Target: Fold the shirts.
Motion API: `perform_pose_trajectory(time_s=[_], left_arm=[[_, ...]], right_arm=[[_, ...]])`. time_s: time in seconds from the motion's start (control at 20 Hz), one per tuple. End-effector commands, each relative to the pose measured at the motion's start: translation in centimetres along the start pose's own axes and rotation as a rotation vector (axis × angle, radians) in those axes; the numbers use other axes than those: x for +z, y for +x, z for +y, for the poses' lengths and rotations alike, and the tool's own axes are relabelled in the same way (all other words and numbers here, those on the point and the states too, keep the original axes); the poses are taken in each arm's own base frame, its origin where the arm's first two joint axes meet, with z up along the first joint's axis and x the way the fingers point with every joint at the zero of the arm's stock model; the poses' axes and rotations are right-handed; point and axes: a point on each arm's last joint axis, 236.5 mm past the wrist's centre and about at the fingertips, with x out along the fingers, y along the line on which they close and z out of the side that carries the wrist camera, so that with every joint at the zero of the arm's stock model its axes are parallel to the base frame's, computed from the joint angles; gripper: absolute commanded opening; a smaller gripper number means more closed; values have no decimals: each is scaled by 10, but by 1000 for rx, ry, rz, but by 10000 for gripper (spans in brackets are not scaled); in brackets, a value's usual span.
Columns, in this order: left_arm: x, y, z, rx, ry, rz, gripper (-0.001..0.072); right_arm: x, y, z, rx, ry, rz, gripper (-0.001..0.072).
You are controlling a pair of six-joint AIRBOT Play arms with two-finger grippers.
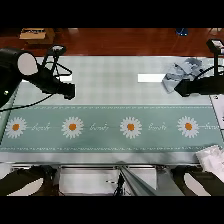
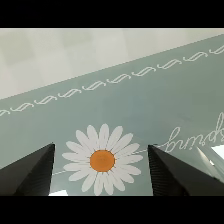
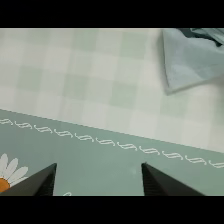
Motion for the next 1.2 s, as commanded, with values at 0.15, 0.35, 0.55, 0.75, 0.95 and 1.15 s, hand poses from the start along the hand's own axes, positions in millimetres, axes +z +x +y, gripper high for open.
perform_pose_trajectory(time_s=[0.15,0.35,0.55,0.75,0.95,1.15], left_arm=[[0,0,0,0,0,0,720],[0,0,0,0,0,0,720],[0,0,0,0,0,0,720],[0,0,0,0,0,0,720],[15,0,0,-2,0,-63,720],[14,0,0,-2,0,-57,720]], right_arm=[[0,0,0,1,0,-1,599],[0,0,0,1,0,-1,600],[0,0,0,1,0,-1,600],[7,0,-1,-7,-1,-30,598],[59,-7,-4,-13,27,-252,598],[103,-21,-28,-107,25,-447,552]])
